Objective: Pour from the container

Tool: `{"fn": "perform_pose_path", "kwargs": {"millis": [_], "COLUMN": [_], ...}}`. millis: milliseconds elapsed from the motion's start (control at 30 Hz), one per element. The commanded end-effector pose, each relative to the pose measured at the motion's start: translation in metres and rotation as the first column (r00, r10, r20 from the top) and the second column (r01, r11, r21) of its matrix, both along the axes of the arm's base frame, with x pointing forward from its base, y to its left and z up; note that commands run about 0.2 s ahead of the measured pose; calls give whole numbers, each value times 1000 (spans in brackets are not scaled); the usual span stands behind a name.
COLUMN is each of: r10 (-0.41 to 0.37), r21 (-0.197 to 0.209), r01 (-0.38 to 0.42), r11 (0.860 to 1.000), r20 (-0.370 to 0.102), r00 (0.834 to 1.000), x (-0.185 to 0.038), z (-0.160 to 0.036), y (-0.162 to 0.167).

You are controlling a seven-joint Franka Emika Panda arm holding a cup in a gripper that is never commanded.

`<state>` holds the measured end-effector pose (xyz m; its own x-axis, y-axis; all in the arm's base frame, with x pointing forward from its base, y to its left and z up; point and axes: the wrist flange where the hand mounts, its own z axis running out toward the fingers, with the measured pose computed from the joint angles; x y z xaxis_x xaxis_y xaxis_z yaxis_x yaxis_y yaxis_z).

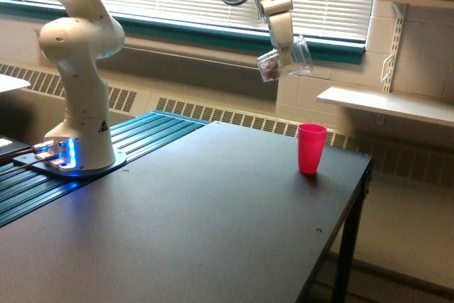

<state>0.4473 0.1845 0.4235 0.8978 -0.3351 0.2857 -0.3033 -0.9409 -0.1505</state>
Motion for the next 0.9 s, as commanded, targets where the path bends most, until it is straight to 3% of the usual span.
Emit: {"fn": "perform_pose_path", "kwargs": {"millis": [33, 533, 600, 700, 900], "r10": [-17, -22, -2, -5, 28], "r21": [26, 20, -19, -45, -55], "r01": [19, 25, -1, 0, -36], "r11": [999, 999, 1000, 999, 998], "r20": [-67, -127, -115, -111, -142], "r00": [998, 992, 993, 994, 990], "x": [5, 24, 23, 23, 18], "z": [-22, -49, -52, -57, -71], "y": [9, 24, 29, 34, 49]}}
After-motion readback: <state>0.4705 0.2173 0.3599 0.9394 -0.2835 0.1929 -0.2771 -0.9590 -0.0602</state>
